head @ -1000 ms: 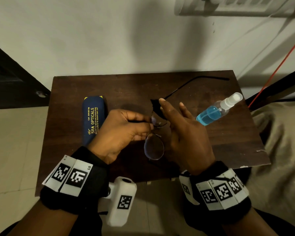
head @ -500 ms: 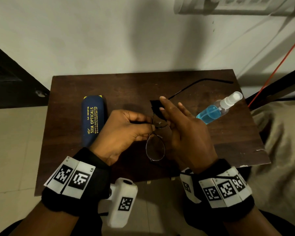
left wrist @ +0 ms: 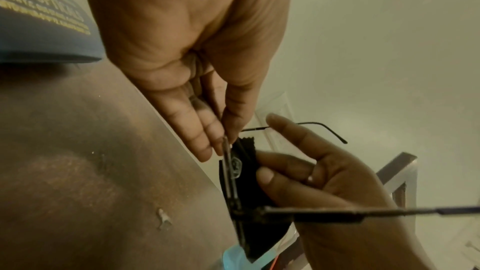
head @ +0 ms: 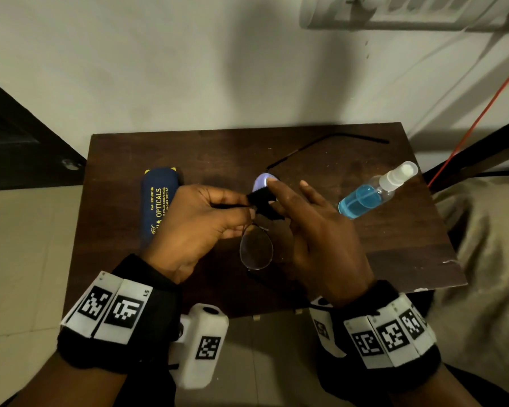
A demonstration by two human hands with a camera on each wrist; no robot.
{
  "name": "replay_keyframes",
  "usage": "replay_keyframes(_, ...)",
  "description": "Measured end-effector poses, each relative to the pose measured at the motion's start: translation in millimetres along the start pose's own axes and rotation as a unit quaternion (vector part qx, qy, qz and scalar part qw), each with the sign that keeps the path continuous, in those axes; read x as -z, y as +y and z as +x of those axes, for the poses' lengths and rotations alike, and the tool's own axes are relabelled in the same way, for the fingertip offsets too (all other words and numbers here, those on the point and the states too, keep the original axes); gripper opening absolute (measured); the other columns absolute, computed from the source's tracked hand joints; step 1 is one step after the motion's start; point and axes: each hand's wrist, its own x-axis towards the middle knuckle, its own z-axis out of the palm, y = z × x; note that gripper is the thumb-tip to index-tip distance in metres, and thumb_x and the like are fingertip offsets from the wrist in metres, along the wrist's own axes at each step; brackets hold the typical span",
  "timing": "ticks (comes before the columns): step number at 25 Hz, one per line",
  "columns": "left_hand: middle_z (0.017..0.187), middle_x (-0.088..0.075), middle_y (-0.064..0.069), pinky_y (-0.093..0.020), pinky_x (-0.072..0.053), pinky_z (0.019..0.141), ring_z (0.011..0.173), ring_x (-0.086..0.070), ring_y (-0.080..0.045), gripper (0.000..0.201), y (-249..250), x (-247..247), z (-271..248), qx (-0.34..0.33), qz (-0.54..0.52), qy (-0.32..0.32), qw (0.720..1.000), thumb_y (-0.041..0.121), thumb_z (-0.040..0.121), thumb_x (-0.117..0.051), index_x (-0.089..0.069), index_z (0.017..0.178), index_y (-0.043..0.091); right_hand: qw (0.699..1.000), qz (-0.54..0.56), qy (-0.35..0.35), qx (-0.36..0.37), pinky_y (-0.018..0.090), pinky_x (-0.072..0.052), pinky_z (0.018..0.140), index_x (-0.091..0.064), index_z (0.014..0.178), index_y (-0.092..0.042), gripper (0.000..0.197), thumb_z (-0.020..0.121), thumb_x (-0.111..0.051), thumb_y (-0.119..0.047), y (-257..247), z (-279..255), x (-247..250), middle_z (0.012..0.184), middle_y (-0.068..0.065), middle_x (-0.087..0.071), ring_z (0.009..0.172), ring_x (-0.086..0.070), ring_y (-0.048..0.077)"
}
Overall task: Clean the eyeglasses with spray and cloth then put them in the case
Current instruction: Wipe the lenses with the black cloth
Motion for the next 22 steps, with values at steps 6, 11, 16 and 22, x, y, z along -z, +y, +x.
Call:
replay_keyframes(6, 0.085, -0.077, -0.008, -0.028, -0.06, 0.071, 0.081, -0.073, -0.023, 0.016, -2, 1, 0, -0.001, 0.007, 0.001, 1.0, -0.003, 0.079, -0.069, -0.075, 0.089, 0.009, 0.998, 0.007, -0.045, -0.038, 0.039, -0.039, 0.103, -0.042, 0.138, -0.015, 0.064, 0.081, -0.061, 0.007, 1, 1, -3, 0.098, 0.008, -0.072, 0.102, -0.064, 0.029)
replay_keyframes(11, 0.082, -0.076, -0.011, -0.027, -0.061, 0.067, 0.071, -0.072, -0.02, 0.016, -2, -3, -1, 0.021, -0.003, -0.024, 0.999, -0.005, 0.077, -0.07, -0.075, 0.085, 0.008, 0.998, -0.035, 0.032, -0.045, 0.037, -0.031, 0.103, -0.047, 0.133, -0.006, 0.052, 0.084, -0.062, -0.002, 1, -2, -9, 0.101, 0.011, -0.072, 0.106, -0.057, 0.019)
replay_keyframes(16, 0.08, -0.076, -0.007, -0.026, -0.06, 0.068, 0.072, -0.073, -0.019, 0.019, -8, -5, -1, 0.027, 0.004, -0.033, 0.999, -0.006, 0.078, -0.069, -0.075, 0.084, 0.011, 0.999, 0.01, -0.03, -0.016, 0.038, -0.045, 0.097, -0.044, 0.137, -0.012, 0.055, 0.085, -0.059, -0.004, -7, -1, -7, 0.112, 0.013, -0.068, 0.119, -0.053, 0.026)
replay_keyframes(22, 0.087, -0.076, -0.012, -0.027, -0.06, 0.071, 0.079, -0.073, -0.024, 0.017, -3, -3, 0, 0.03, -0.004, -0.03, 0.999, -0.004, 0.078, -0.07, -0.074, 0.092, 0.004, 0.994, 0.0, -0.058, -0.088, 0.044, -0.044, 0.098, -0.038, 0.14, -0.02, 0.051, 0.09, -0.042, -0.023, 10, -1, 0, 0.11, 0.009, -0.07, 0.12, -0.054, 0.034)
